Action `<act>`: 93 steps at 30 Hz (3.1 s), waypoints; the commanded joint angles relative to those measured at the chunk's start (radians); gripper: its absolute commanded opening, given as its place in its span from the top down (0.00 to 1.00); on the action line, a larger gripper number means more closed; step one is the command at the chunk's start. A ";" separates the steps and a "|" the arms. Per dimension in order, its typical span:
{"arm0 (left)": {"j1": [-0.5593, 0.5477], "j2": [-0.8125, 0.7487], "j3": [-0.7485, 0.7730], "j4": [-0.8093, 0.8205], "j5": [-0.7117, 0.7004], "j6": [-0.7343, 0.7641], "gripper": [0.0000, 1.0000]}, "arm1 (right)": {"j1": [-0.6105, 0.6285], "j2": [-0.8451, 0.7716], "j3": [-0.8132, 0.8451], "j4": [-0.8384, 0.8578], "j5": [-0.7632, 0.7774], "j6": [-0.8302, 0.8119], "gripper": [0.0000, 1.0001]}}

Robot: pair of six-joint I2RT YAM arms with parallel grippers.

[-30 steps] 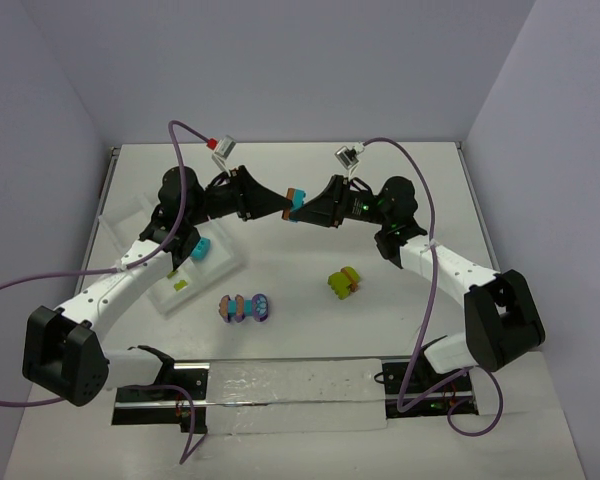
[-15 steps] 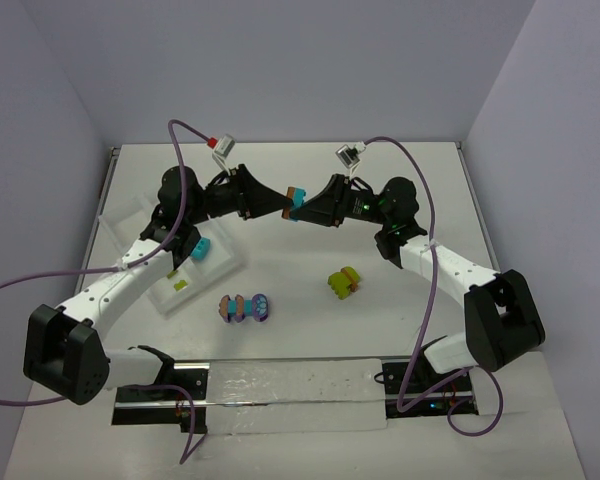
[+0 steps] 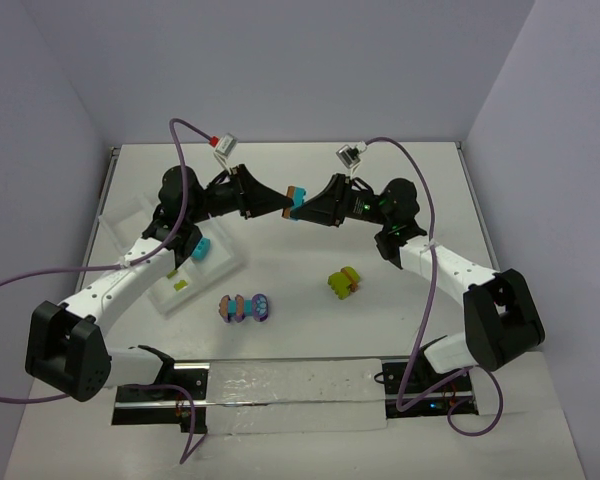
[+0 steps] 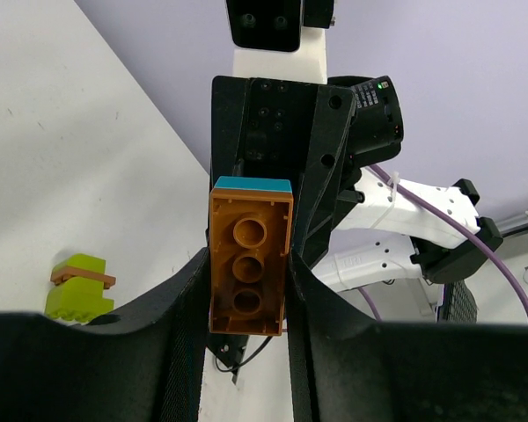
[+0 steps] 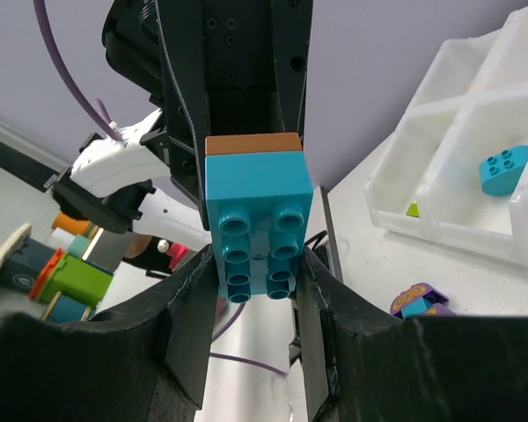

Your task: Sort the legos into containers by color

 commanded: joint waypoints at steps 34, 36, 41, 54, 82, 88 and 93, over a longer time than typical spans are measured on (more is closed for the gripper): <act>0.146 -0.155 0.034 -0.539 -0.374 0.193 1.00 | -0.048 -0.117 0.074 -0.814 0.403 -0.506 1.00; 0.146 -0.166 0.069 -0.683 -0.494 0.237 1.00 | -0.047 -0.136 0.093 -0.886 0.464 -0.552 1.00; 0.146 -0.159 0.124 -0.969 -0.893 0.350 1.00 | -0.047 -0.190 0.097 -0.965 0.567 -0.605 1.00; 0.146 -0.149 0.070 -1.075 -1.236 0.358 1.00 | -0.047 -0.172 0.082 -0.942 0.533 -0.586 1.00; 0.331 0.319 0.458 -1.041 -1.125 0.443 1.00 | -0.033 -0.240 0.141 -1.100 0.625 -0.632 1.00; 0.362 0.385 0.495 -1.024 -1.067 0.459 1.00 | -0.032 -0.292 0.146 -1.177 0.803 -0.688 1.00; 0.386 0.471 0.581 -1.050 -1.072 0.484 1.00 | -0.032 -0.311 0.162 -1.234 0.867 -0.680 1.00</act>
